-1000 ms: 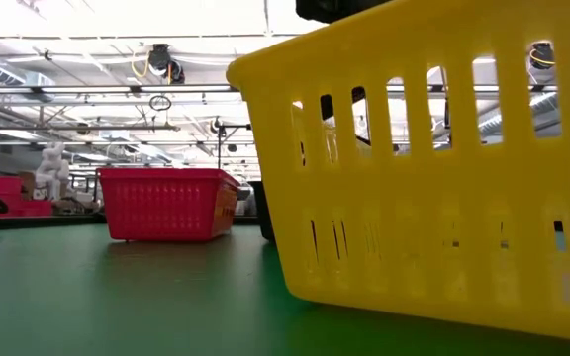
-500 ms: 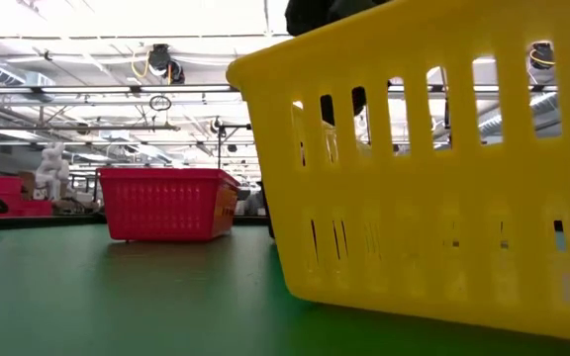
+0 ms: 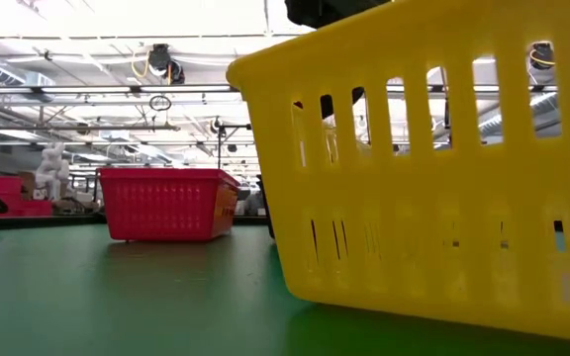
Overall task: Stack baskets by color
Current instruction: Stack the bottom black bin on top of the middle black bin, then stack the bottom yellow bin on top of the middle yellow bin
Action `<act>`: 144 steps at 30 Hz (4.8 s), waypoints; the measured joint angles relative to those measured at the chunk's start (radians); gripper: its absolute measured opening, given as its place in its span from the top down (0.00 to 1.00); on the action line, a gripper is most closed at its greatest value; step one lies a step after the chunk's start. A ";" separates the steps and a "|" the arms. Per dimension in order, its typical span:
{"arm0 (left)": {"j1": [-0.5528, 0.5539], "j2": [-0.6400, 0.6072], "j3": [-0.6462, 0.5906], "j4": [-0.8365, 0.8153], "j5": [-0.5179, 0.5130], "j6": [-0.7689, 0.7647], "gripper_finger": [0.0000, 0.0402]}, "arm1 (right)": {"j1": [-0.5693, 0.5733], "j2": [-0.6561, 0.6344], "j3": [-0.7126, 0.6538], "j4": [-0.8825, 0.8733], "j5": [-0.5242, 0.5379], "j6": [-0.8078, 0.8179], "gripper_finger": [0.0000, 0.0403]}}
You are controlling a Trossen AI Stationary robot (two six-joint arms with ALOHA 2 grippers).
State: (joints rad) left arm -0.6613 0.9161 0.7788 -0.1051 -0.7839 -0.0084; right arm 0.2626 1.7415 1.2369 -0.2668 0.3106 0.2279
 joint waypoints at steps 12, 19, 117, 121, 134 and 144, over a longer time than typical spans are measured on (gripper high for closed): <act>0.045 0.000 0.000 0.005 -0.003 0.004 0.74 | -0.122 0.004 0.000 -0.072 -0.057 -0.031 0.89; 0.086 0.000 0.000 0.005 -0.003 0.025 0.74 | -0.142 0.062 0.000 -0.016 -0.097 -0.103 0.96; 0.112 0.000 0.000 -0.032 0.157 -0.033 0.74 | 0.102 -0.738 -0.094 -0.388 0.002 -0.060 0.97; 0.112 0.000 0.000 -0.022 0.156 0.017 0.74 | 0.113 -0.803 -0.189 -0.272 0.000 -0.100 0.97; 0.144 -0.001 0.000 -0.012 0.058 -0.016 0.74 | 0.113 -0.929 -0.539 0.245 0.002 -0.155 0.97; 0.169 -0.001 0.000 -0.018 0.156 0.132 0.74 | 0.114 -0.925 -0.568 0.319 0.033 -0.159 0.97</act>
State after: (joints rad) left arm -0.4923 0.9154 0.7788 -0.1234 -0.6281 0.1234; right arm 0.3771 0.8166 0.6685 0.0526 0.3432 0.0692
